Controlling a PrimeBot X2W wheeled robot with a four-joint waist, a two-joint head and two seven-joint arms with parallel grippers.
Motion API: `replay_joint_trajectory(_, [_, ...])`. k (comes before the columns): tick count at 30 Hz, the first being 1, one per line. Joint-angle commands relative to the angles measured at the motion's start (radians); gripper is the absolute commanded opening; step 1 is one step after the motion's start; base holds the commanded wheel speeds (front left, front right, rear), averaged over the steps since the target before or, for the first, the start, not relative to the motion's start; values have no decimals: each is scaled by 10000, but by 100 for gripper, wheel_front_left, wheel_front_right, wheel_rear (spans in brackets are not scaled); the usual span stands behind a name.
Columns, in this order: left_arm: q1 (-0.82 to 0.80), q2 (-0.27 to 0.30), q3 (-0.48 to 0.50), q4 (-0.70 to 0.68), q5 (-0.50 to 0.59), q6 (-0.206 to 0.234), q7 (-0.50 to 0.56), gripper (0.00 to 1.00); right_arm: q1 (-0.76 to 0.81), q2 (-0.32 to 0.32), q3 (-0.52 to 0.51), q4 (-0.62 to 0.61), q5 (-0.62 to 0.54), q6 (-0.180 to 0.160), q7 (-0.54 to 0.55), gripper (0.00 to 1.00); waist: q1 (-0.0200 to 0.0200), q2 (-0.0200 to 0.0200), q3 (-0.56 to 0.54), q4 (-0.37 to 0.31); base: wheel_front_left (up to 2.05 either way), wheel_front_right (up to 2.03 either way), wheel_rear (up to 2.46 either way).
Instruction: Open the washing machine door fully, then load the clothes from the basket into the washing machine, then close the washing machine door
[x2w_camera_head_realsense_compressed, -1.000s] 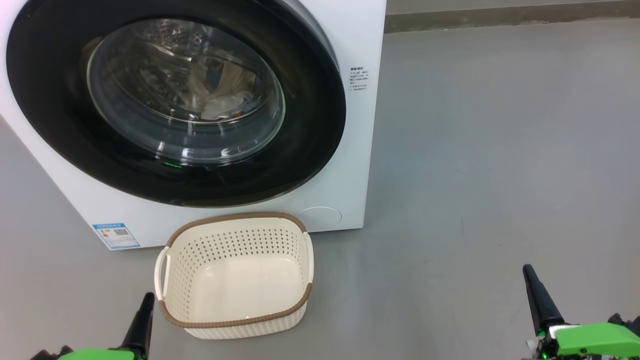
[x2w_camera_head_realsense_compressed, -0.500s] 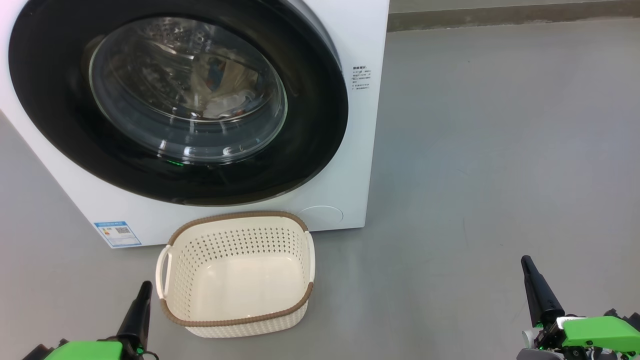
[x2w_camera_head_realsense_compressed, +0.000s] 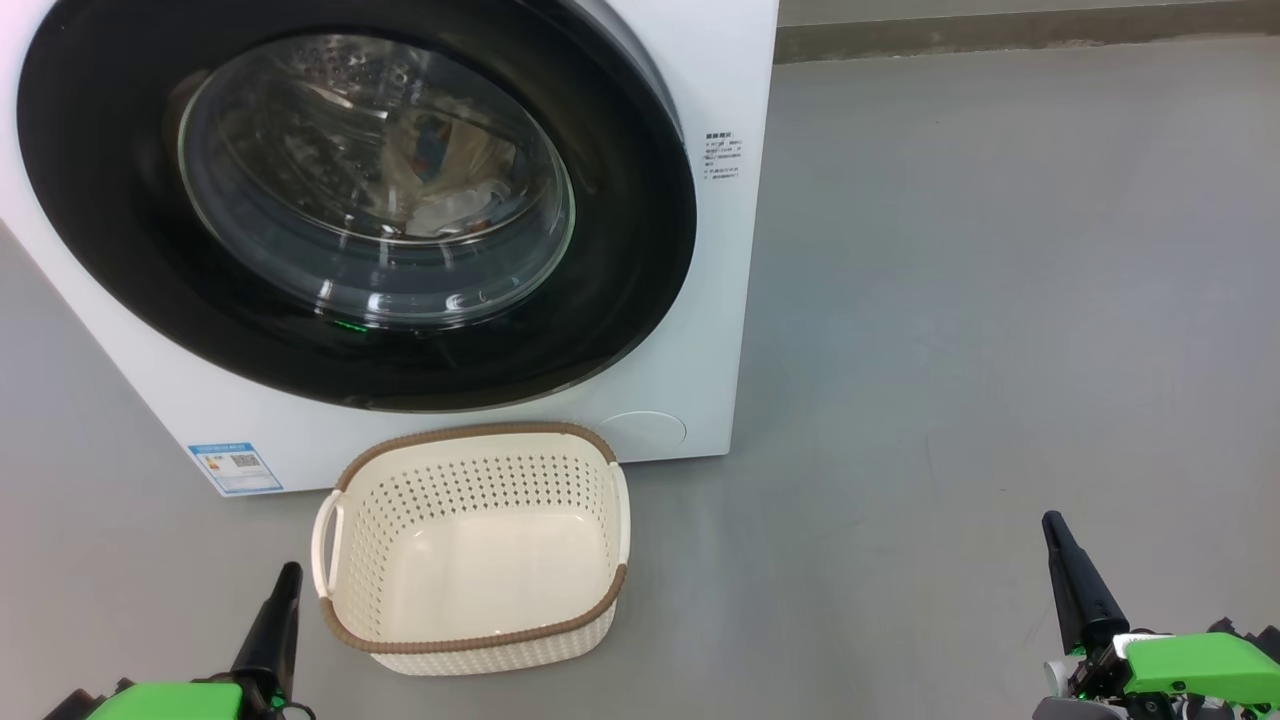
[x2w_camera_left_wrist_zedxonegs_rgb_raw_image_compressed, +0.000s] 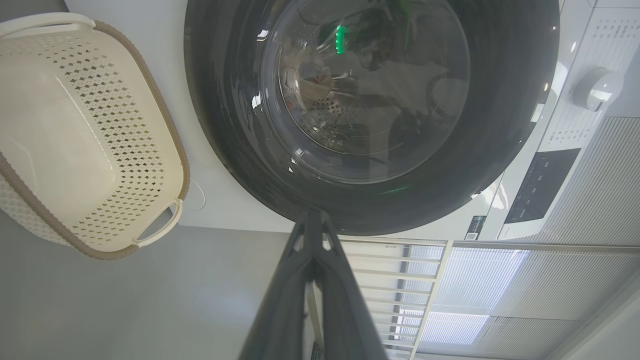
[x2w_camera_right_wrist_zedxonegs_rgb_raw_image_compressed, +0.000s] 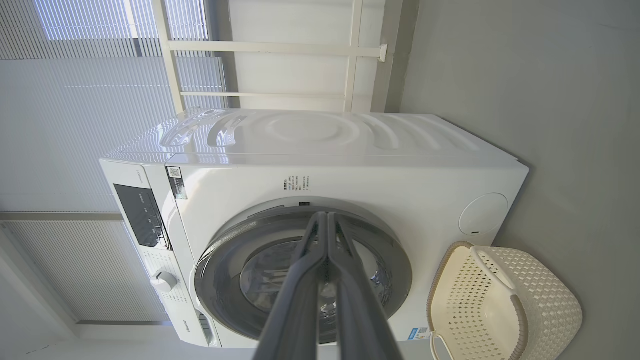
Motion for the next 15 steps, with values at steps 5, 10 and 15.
replay_joint_trajectory(5, [-406,157,363,-196,23,-27,55,0,-397,-2,145,-251,30,16,74,0,0,0,0,0,0,0,0])
replay_joint_trajectory(10, [-407,148,374,-195,33,-27,65,0,-398,4,136,-250,22,16,81,0,0,0,0,0,0,0,0])
replay_joint_trajectory(15, [-408,141,385,-195,42,-27,74,0,-399,11,127,-250,15,16,89,0,0,0,0,0,0,0,0])
